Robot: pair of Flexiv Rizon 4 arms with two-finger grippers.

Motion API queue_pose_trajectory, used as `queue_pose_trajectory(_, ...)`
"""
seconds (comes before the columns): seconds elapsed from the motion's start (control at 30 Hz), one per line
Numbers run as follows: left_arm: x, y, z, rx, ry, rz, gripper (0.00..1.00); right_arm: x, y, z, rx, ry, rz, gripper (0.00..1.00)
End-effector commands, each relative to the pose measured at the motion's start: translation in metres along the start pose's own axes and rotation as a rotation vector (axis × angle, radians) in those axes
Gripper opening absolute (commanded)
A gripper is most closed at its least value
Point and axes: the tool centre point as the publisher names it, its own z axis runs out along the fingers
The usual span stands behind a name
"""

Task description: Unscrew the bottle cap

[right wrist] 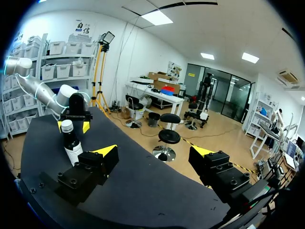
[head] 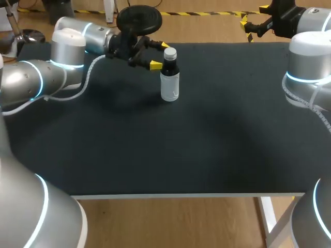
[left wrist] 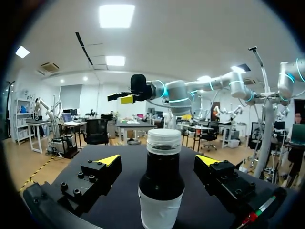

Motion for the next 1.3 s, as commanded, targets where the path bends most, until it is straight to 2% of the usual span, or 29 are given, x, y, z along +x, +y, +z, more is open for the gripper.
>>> queue_pose_trajectory(0.03,-0.008,0.004,0.003,0.011,0.158,0.002,1.00,0.000,0.000,0.000,0.000,0.000,0.000,1.00)
queue_pose_trajectory(0.6,-0.006,0.004,0.021,-0.009,0.244,0.009,1.00,0.000,0.000,0.000,0.000,0.000,0.000,1.00)
queue_pose_trajectory(1.2,-0.002,0.005,0.031,-0.017,0.287,0.008,1.00,0.000,0.000,0.000,0.000,0.000,0.000,1.00)
queue_pose_trajectory(1.23,-0.002,0.005,0.031,-0.016,0.287,0.008,0.90,0.000,0.000,0.000,0.000,0.000,0.000,1.00)
queue_pose_trajectory(1.27,-0.002,0.005,0.031,-0.012,0.289,0.009,0.73,0.000,0.000,0.000,0.000,0.000,0.000,1.00)
queue_pose_trajectory(1.3,-0.002,0.006,0.030,-0.011,0.288,0.009,0.67,0.000,0.000,0.000,0.000,0.000,0.000,1.00)
